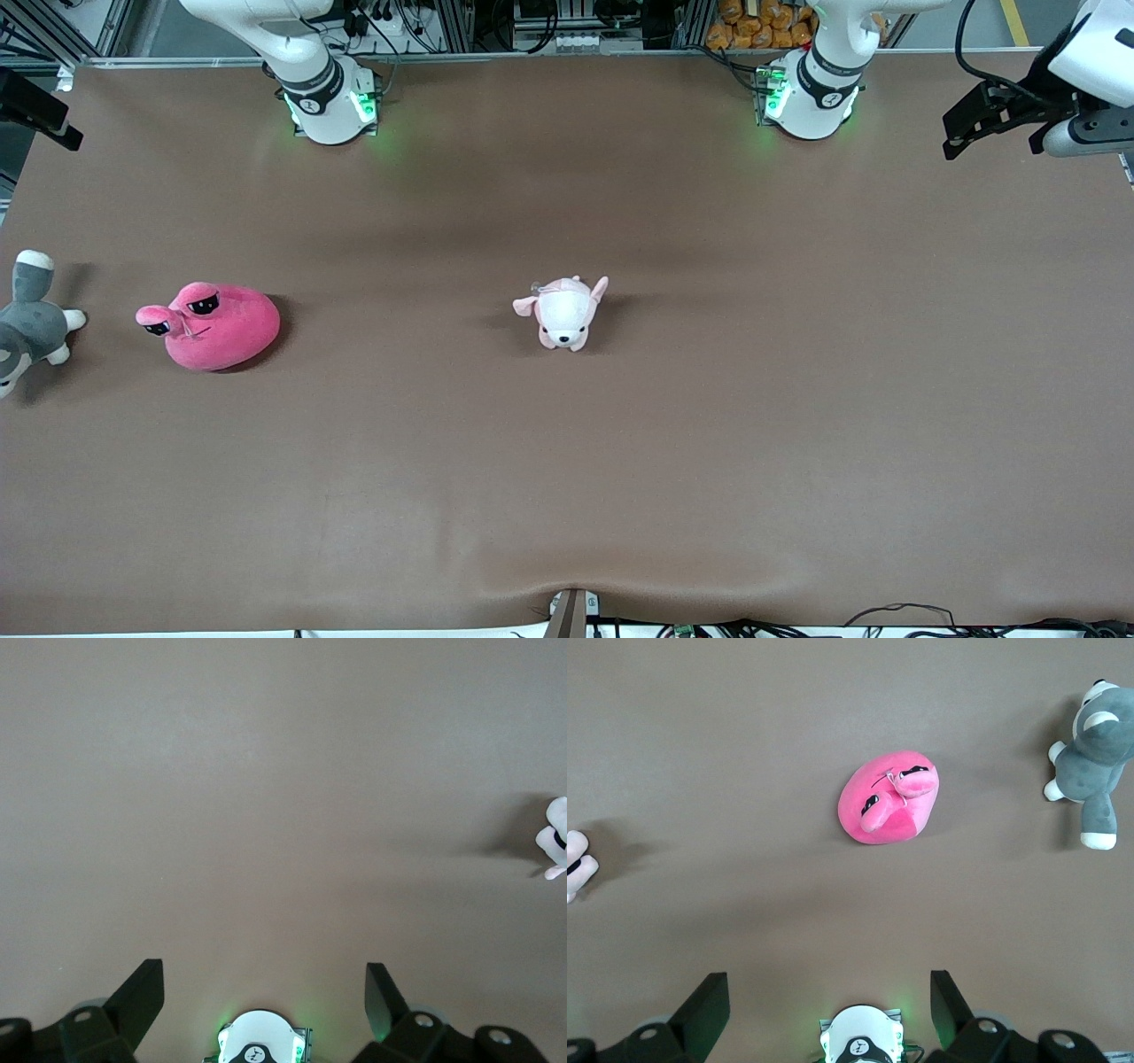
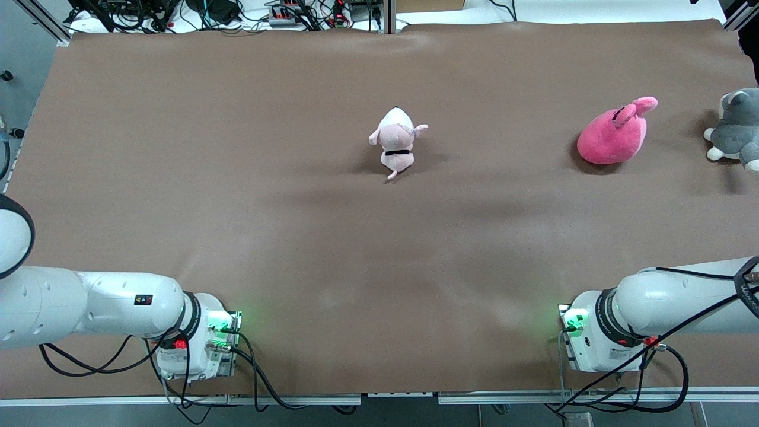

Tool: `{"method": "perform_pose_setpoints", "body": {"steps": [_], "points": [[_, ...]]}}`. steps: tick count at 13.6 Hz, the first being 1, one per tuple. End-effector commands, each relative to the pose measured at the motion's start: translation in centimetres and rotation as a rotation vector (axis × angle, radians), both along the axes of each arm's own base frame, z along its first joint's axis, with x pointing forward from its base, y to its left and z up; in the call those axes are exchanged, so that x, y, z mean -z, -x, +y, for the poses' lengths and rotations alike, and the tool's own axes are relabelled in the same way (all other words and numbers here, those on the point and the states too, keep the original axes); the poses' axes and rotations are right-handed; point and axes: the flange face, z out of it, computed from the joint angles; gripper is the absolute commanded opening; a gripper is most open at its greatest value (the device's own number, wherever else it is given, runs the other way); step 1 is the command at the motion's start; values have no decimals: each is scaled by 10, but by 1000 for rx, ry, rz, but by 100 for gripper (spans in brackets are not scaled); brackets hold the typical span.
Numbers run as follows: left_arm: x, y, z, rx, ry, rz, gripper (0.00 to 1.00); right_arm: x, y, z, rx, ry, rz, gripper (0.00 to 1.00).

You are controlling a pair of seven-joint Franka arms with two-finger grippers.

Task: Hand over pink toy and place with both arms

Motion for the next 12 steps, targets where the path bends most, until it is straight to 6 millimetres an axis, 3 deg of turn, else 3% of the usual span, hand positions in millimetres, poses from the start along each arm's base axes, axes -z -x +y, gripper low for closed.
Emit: {"method": "perform_pose_setpoints", "body": {"steps": [1, 12], "points": [[-5, 0, 2, 13, 17, -10, 100, -1, 0, -3, -8, 13, 5, 100], [-11, 0, 2, 15, 18, -24, 100, 4, -3, -5, -16, 12, 15, 100]]}}
